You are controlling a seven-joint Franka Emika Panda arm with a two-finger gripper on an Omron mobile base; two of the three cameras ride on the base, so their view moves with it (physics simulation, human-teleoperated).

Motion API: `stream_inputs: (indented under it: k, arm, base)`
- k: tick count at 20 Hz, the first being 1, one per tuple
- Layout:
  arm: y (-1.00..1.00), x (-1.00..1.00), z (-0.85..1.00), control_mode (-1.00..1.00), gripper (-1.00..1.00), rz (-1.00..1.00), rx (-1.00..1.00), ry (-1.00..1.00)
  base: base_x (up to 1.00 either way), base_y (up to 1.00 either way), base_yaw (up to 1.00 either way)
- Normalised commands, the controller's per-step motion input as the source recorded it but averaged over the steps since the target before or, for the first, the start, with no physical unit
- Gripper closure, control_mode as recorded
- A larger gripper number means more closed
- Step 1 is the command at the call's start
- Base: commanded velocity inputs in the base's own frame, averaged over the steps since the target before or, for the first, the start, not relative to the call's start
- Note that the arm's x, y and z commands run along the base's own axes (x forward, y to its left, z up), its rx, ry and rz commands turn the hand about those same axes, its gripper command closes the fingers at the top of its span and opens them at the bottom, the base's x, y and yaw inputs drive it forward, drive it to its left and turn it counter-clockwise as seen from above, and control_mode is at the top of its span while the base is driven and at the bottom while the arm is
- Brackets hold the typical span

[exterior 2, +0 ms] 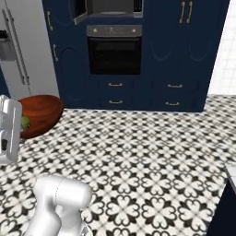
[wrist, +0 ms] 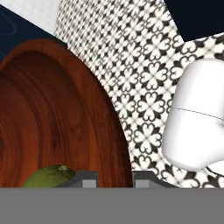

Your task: Pick the lime from the sink and place it in the bowl. Then pick the bowl and place it in the microwave. Then close the microwave door and press the start button.

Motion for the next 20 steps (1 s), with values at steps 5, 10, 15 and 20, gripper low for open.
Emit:
stream_inputs:
  k: [5,10,15,20]
  arm:
    - [0.00,0.00,0.00,1.00,1.00,0.00,0.00,0.00]
    - [0.00,0.00,0.00,1.00,1.00,0.00,0.00,0.00]
    - [0.00,0.00,0.00,1.00,1.00,0.00,0.00,0.00]
    - [0.00,0.00,0.00,1.00,1.00,0.00,0.00,0.00]
  base:
    - [1.00,-0.07,0.00]
    - [1.00,-0.06,0.00]
    - [1.00,-0.08,0.00]
    - [1.00,-0.12,0.00]
